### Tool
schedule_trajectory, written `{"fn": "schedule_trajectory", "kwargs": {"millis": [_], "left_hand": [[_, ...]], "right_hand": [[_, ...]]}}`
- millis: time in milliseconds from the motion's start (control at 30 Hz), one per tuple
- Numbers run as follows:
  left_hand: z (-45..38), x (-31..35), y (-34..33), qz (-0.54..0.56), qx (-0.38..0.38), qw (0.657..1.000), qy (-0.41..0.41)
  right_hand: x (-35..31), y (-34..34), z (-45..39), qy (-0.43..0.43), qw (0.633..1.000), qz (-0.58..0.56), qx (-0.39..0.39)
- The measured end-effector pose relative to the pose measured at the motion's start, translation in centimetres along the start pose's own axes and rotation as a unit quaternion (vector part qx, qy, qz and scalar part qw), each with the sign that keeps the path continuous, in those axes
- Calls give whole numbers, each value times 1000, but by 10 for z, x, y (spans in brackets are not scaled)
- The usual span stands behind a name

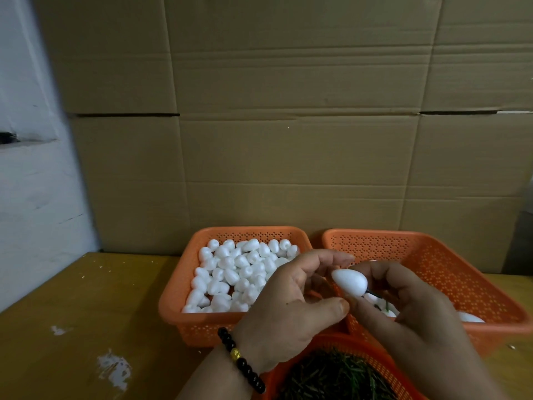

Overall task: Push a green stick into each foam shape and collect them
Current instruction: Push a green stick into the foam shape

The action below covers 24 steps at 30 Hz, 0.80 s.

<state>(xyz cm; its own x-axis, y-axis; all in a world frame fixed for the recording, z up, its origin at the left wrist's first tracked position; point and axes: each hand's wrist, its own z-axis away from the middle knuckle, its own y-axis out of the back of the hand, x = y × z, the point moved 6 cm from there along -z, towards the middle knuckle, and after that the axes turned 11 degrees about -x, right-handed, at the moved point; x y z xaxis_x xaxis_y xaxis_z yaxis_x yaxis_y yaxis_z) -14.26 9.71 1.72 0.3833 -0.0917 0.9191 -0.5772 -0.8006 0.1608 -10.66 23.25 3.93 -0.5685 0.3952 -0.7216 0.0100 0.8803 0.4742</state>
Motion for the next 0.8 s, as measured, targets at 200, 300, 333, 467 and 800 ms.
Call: {"fn": "schedule_trajectory", "kwargs": {"millis": [200,300,333,467,800], "left_hand": [[-1,3,-1,-39,0,999,-11],[-1,2,1,-40,6,999,-5],[-1,2,1,-40,7,999,-3],[-1,1,3,-26,14,1000,-1],[-2,-3,5,-49,34,998,13]], "right_hand": [[-2,0,0,4,1000,19,-2],[-3,-1,-1,3,1000,30,-9],[-1,-1,-1,1,1000,17,-12],[13,1,2,-27,1000,-16,2],[-2,2,3,84,985,138,60]]}}
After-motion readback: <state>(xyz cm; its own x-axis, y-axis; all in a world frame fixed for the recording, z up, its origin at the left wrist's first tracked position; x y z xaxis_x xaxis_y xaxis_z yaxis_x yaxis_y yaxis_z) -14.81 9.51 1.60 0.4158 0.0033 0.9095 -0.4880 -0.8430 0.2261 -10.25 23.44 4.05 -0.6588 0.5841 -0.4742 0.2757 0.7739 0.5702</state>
